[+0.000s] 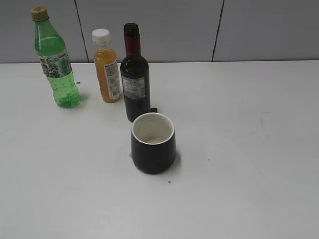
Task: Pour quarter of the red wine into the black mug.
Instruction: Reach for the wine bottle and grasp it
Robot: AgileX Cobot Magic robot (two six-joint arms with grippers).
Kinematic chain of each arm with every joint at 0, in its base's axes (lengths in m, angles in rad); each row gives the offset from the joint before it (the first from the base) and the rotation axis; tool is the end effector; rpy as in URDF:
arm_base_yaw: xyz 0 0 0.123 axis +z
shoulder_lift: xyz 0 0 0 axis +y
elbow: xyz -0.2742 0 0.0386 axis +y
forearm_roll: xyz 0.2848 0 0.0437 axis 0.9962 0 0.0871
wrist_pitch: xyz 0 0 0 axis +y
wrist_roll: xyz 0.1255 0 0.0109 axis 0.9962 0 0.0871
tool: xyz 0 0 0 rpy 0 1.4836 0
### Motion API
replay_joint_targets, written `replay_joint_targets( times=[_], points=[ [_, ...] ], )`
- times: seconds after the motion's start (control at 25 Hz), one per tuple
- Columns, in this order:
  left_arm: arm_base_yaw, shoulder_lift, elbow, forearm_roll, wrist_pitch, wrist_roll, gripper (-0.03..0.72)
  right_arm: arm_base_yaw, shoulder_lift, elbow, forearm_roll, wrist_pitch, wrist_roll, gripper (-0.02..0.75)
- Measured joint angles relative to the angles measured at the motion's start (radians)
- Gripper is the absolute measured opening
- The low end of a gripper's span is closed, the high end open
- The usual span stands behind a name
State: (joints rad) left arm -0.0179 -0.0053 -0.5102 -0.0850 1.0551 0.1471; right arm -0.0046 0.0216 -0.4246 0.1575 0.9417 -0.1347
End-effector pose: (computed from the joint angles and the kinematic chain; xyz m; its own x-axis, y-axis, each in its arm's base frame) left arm 0.0647 -0.0105 0.2838 -0.4244 0.1122 -0.8985 0.1296 0.9896 0.0624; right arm 0.0843 0.0156 0.2655 -0.4260 -0.0392 -0.9039 -0.1277 0.9917 0.0172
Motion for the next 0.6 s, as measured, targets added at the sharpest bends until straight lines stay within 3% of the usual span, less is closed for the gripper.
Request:
replay_joint_targets(
  times=[0.6],
  points=[
    [0.0,0.0,0.001,-0.001,0.0,0.0,0.587,0.0,-0.025,0.002,0.001,0.001,0.0,0.493]
  ],
)
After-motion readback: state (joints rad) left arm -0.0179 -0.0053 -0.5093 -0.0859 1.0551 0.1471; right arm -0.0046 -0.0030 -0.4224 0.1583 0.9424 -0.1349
